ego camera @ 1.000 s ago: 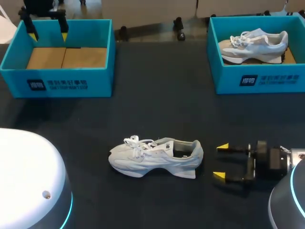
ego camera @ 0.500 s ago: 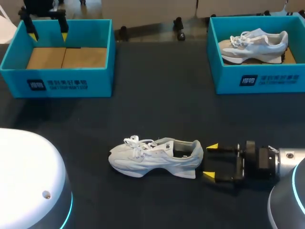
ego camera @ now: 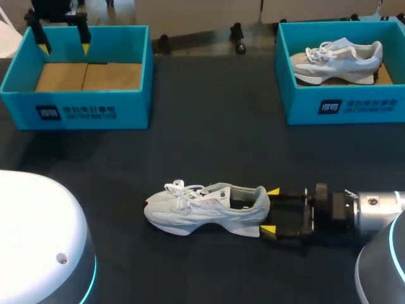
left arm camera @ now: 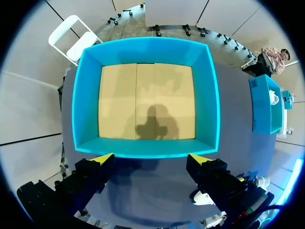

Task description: Take the shoe out of the shoebox, open the shoe tongue, remove and reinsert the insole, then place the shoe into the shoebox

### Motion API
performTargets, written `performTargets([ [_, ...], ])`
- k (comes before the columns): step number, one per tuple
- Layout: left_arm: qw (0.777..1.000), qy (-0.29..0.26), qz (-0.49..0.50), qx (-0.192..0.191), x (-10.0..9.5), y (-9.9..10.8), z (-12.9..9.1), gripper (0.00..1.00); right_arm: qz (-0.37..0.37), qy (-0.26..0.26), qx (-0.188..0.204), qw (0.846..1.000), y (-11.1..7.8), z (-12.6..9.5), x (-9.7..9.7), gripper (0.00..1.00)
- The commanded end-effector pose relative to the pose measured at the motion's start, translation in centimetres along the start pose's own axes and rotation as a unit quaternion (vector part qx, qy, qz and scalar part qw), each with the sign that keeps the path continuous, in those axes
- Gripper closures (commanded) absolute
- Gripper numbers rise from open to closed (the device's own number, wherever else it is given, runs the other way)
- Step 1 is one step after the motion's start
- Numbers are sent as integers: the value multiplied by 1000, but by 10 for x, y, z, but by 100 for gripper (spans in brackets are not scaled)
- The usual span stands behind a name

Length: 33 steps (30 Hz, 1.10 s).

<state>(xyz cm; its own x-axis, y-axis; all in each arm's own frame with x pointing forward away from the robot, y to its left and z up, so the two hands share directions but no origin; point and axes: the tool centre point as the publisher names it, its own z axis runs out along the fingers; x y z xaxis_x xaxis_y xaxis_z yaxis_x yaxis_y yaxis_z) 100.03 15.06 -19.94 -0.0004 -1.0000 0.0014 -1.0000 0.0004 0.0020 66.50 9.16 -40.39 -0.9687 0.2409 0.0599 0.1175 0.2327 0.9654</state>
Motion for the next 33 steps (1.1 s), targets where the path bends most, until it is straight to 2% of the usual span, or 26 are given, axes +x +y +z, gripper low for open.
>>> performTargets([
  [1,1000,0,0,0,0,0,0,0,1,3,2,1000,0,9,-2,0],
  [18,1000,0,0,0,0,0,0,0,-2,9,-4,1000,1,24,6,0],
  [33,1000,0,0,0,0,0,0,0,-18,13,-12,1000,0,34,1,0],
])
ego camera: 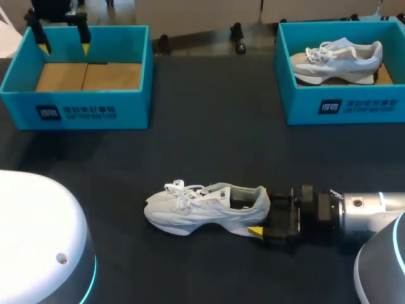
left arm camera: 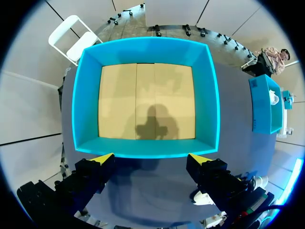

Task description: Take the shoe out of the shoebox, open the shoe tongue, remove and reinsert the insole, then place the shoe into the shoebox

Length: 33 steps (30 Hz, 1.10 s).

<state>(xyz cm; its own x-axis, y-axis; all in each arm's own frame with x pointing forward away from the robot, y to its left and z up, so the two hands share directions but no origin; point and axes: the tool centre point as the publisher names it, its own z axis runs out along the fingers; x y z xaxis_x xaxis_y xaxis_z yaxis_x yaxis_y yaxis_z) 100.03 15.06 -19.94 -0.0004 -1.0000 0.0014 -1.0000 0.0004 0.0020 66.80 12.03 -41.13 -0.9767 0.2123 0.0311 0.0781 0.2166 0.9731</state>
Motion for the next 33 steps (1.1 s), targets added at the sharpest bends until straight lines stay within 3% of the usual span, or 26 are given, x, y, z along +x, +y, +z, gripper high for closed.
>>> performTargets([
  [1,1000,0,0,0,0,0,0,0,-2,4,1,1000,1,6,-3,0],
  [23,1000,0,0,0,0,0,0,0,-6,20,1,1000,-1,22,-4,1],
  [24,1000,0,0,0,0,0,0,0,-7,20,1,1000,-1,22,-4,52],
  [25,1000,0,0,0,0,0,0,0,-9,21,0,1000,-1,22,-4,90],
  [26,1000,0,0,0,0,0,0,0,-12,23,-1,1000,-1,22,-4,100],
  [33,1000,0,0,0,0,0,0,0,-19,44,-3,999,0,21,-6,100],
])
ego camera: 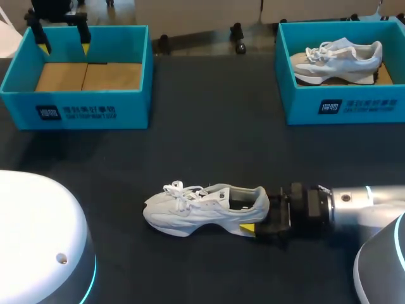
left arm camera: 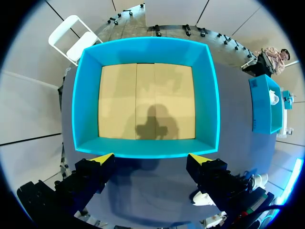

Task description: Take the shoe out of the shoebox, open the shoe tongue, remove and reinsert the insole, then place the shoe into the shoebox

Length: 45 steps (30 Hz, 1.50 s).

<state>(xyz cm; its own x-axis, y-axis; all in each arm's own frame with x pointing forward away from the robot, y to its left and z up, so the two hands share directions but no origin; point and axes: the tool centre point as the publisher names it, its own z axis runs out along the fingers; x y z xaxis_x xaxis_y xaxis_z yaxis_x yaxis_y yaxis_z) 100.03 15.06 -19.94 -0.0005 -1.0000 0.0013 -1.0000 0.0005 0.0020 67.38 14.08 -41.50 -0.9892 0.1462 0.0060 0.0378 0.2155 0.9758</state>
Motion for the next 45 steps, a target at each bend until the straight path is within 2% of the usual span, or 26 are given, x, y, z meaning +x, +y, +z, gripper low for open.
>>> performTargets([
  [1,1000,0,0,0,0,0,0,0,1,22,4,1000,-2,-2,-6,100],
  [14,1000,0,0,0,0,0,0,0,-5,46,16,999,0,-3,-8,100],
  [32,1000,0,0,0,0,0,0,0,-5,44,20,999,0,-4,-6,100],
  [33,999,-25,-42,-2,9,5,-4,0,-5,44,20,999,0,-4,-6,100],
  [35,994,-41,-97,0,18,17,-8,0,-5,44,20,999,0,-4,-6,100],
  [37,994,-34,-100,3,21,30,-10,0,-5,44,20,999,0,-4,-6,100],
  [39,993,-37,-107,-13,26,47,-10,0,-5,44,20,999,0,-4,-6,100],
  [41,990,-48,-130,1,33,60,-6,0,-5,44,20,999,0,-4,-6,100],
  [43,993,-42,-112,-6,38,75,-5,0,-5,44,20,999,0,-4,-6,100],
  [45,994,-42,-101,13,46,89,-4,0,-5,44,20,999,0,-4,-6,100],
])
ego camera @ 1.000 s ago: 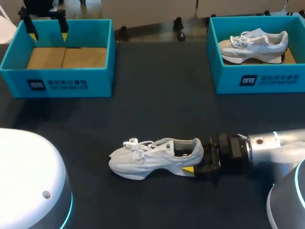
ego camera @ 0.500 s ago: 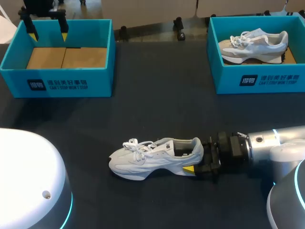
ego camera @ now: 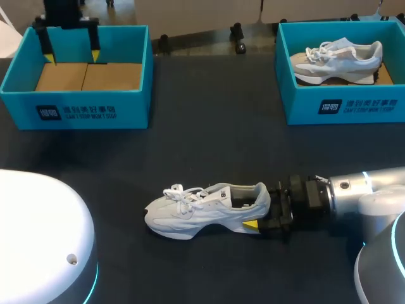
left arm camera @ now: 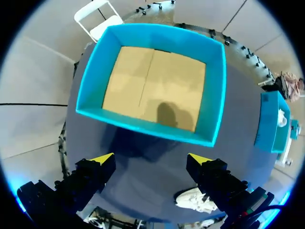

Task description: Take the shoe out of the shoebox, open the shoe tongue, remove and reinsert the insole, then place the shoe into the shoebox

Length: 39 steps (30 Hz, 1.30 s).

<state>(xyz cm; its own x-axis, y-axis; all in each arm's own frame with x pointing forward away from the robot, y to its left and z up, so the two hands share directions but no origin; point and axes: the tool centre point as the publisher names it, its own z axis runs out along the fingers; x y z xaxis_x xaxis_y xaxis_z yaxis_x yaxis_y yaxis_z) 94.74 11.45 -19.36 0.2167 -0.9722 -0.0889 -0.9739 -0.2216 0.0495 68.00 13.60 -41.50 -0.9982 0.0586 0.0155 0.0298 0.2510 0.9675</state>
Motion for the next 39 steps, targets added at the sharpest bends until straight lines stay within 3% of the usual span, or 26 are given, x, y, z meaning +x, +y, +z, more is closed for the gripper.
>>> performTargets([
  [1,999,10,29,36,6,50,2,0,0,1,2,1000,1,0,1,100],
  [9,990,36,135,33,35,133,0,0,0,1,2,1000,1,0,1,100],
  [13,989,44,135,28,56,172,-2,0,0,1,2,1000,1,0,1,100],
  [30,989,44,135,28,56,172,-2,0,0,1,2,1000,1,0,1,100],
  [31,989,58,137,2,59,172,-4,0,0,1,2,1000,1,0,1,100],
  [34,983,94,154,-43,72,189,-11,0,0,1,2,1000,1,0,1,100],
  [39,974,103,196,-55,99,234,-14,0,0,1,2,1000,1,0,1,100],
])
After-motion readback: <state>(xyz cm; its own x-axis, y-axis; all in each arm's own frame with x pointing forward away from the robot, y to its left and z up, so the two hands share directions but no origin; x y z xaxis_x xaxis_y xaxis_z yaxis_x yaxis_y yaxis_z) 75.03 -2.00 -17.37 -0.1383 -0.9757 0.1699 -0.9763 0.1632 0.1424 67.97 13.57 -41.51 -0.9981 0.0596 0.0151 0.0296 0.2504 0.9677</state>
